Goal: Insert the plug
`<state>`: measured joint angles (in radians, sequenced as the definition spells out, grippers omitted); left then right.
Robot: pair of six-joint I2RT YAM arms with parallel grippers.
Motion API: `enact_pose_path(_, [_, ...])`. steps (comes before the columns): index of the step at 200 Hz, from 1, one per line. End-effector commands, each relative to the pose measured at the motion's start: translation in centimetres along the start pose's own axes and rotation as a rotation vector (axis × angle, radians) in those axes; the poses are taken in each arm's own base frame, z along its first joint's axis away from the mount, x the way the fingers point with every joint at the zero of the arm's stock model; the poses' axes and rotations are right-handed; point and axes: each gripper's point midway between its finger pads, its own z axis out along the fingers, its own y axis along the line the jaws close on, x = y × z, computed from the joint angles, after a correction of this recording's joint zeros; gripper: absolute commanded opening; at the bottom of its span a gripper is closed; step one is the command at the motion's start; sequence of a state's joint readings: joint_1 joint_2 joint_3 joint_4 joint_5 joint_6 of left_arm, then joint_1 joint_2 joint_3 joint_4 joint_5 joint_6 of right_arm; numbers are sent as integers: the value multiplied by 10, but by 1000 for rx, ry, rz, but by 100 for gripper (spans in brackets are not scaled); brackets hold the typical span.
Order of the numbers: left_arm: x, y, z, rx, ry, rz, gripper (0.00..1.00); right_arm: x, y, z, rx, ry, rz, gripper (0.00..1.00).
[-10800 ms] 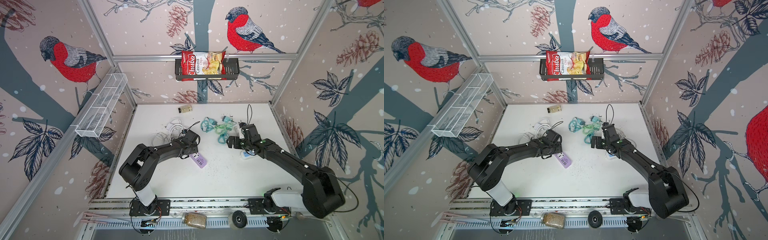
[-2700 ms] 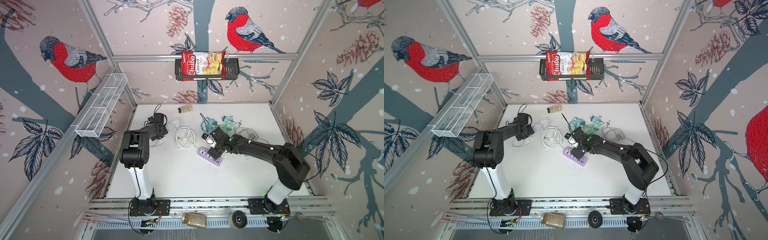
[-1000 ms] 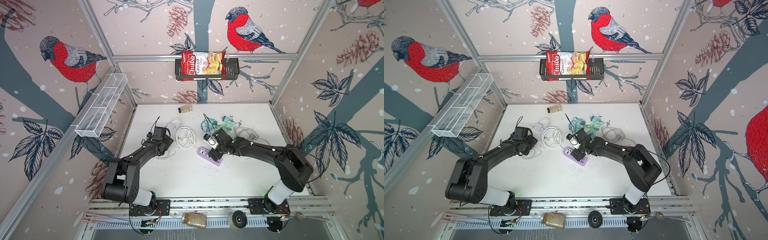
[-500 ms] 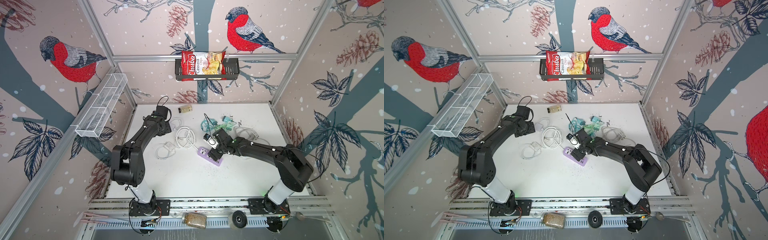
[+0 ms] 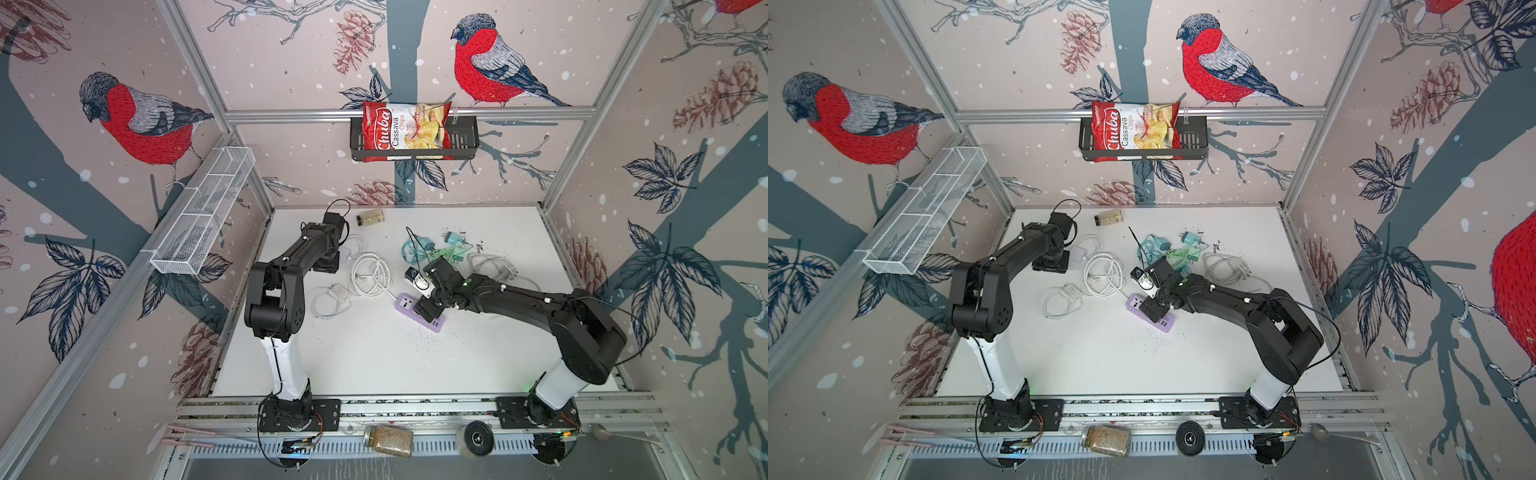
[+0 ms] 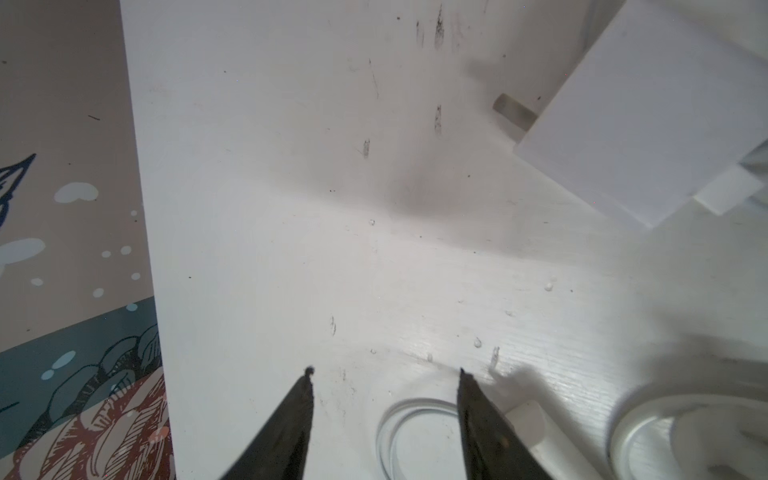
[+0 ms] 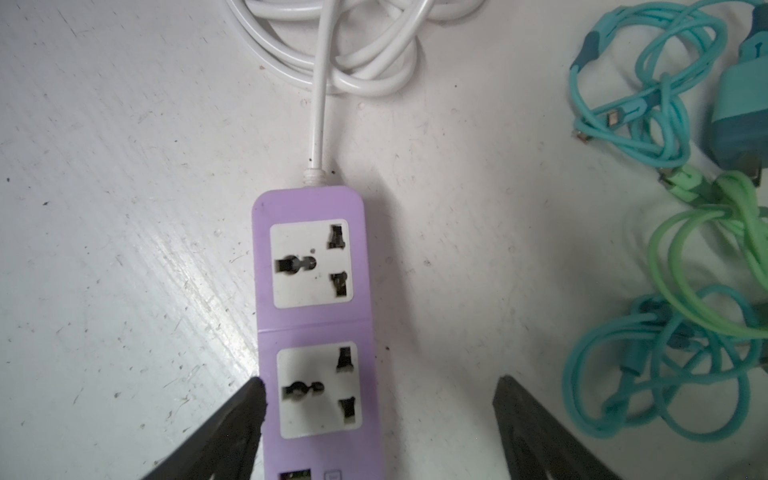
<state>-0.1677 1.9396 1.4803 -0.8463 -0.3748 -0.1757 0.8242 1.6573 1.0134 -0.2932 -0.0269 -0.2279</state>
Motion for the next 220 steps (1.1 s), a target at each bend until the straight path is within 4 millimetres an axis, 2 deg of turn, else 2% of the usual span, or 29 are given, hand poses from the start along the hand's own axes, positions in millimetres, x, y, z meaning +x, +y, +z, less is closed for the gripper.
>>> enact_pose_path(1, [9, -13, 10, 42, 30, 35, 54, -1, -2, -1, 17, 5, 16, 87])
enact_pose_path(27, [24, -20, 24, 56, 73, 30, 54, -1, -3, -2, 23, 6, 15, 87])
enact_pose_path(70, [32, -24, 26, 83, 74, 12, 52, 1, -2, -1, 30, 15, 15, 87])
enact_pose_path(112, [59, -25, 35, 82, 135, 8, 50, 1, -4, -2, 41, 16, 14, 87])
enact_pose_path(137, [77, -19, 29, 61, 164, -36, 50, 2, -4, 0, 40, 24, 14, 87])
enact_pose_path(158, [88, -25, 19, 95, 163, -55, 50, 2, -4, 2, 43, 30, 12, 88])
enact_pose_path(220, [107, -67, -3, 184, 163, 4, 50, 7, -11, 4, 58, 44, 21, 88])
